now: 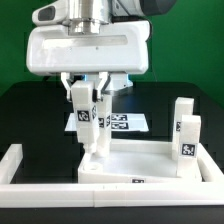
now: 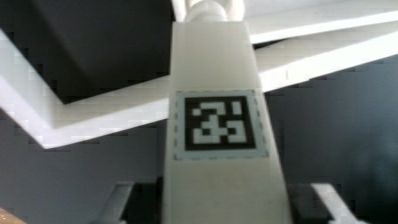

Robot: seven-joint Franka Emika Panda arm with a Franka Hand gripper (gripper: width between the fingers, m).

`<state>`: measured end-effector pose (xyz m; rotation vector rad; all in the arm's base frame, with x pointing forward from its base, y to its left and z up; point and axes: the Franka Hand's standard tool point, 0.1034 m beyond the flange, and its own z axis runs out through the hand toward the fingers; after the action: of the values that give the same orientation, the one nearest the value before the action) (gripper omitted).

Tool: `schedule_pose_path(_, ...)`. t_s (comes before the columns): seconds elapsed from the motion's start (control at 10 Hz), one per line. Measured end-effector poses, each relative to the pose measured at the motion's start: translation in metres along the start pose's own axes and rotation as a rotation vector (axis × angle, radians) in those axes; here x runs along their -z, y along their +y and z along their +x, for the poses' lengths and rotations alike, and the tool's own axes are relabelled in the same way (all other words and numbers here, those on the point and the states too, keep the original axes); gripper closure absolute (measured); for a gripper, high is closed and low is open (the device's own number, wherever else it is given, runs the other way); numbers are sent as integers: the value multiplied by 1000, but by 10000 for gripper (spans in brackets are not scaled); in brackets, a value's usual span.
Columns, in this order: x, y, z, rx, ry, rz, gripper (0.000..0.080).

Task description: Assemble desk

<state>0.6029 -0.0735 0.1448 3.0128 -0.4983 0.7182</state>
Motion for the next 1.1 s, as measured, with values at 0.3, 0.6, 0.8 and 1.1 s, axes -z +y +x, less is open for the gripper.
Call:
schedule_pose_path(0.3,-17,-12,-14,15,9,-20,512)
schedule_pose_path(0.6,-23,-7,-14,23,42,-41,512)
schedule_pose_path(0.8,-25,-5,-15,23,40,-44,512)
schedule_pose_path(1.1,-26,-8,-18,29,49,-46,512)
